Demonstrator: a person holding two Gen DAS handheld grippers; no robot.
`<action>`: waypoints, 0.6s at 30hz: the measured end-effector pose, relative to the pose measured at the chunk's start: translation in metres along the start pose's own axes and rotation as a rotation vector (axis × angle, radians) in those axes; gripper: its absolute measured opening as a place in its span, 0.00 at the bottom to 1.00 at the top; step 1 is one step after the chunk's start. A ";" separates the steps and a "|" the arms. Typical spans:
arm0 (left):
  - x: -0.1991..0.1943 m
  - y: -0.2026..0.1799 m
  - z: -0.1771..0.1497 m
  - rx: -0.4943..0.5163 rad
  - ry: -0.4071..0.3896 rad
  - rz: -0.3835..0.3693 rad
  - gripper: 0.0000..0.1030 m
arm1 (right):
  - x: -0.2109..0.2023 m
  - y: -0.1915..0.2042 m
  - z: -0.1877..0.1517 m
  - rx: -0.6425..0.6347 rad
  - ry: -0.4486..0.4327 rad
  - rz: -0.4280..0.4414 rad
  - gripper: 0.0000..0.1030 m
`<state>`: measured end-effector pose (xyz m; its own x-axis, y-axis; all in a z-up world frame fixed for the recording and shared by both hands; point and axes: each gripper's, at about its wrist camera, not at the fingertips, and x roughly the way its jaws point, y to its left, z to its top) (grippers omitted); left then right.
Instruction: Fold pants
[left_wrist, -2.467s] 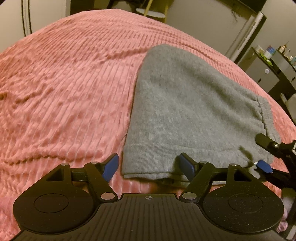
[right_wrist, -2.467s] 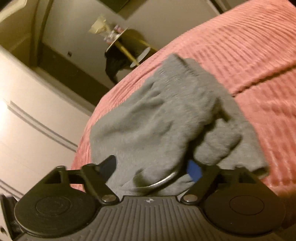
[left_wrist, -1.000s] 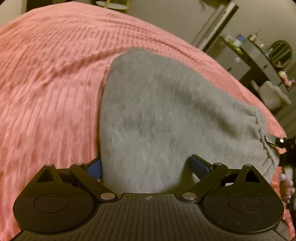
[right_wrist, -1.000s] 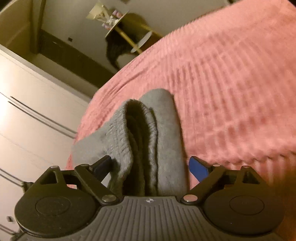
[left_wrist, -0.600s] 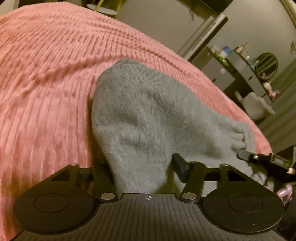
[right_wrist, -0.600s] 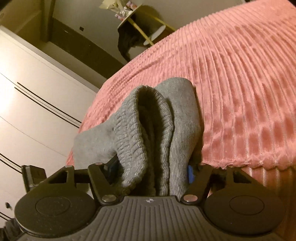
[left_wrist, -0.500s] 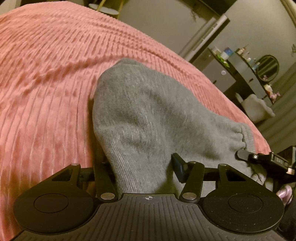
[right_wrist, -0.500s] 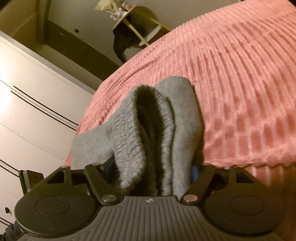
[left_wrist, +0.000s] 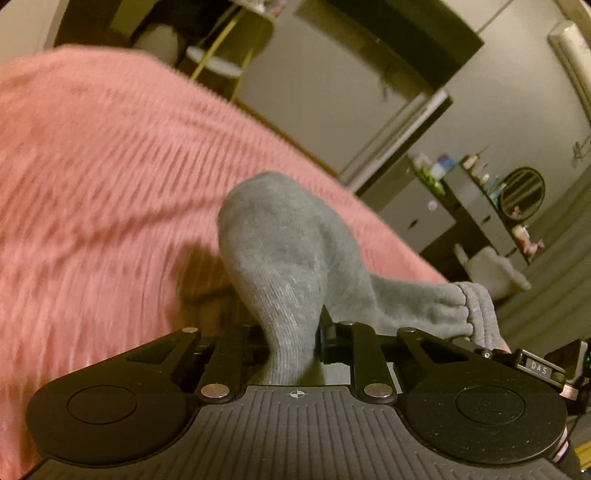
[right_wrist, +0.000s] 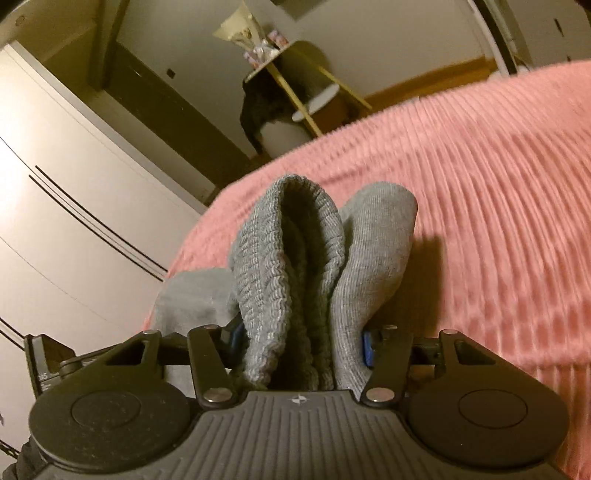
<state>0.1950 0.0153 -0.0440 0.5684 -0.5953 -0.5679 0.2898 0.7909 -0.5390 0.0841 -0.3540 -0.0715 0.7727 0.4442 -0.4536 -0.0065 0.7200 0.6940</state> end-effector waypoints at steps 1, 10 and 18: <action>-0.001 -0.005 0.005 0.022 -0.018 0.008 0.20 | -0.001 0.001 0.005 0.001 -0.018 -0.002 0.54; -0.021 -0.025 -0.024 0.110 -0.077 0.209 0.86 | -0.054 -0.011 -0.015 0.064 -0.178 -0.136 0.82; -0.018 -0.034 -0.109 0.155 -0.015 0.275 0.91 | -0.047 -0.046 -0.085 0.331 -0.111 -0.050 0.75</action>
<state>0.0907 -0.0166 -0.0832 0.6527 -0.3549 -0.6694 0.2368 0.9348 -0.2647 -0.0056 -0.3623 -0.1297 0.8314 0.3391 -0.4403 0.2248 0.5194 0.8245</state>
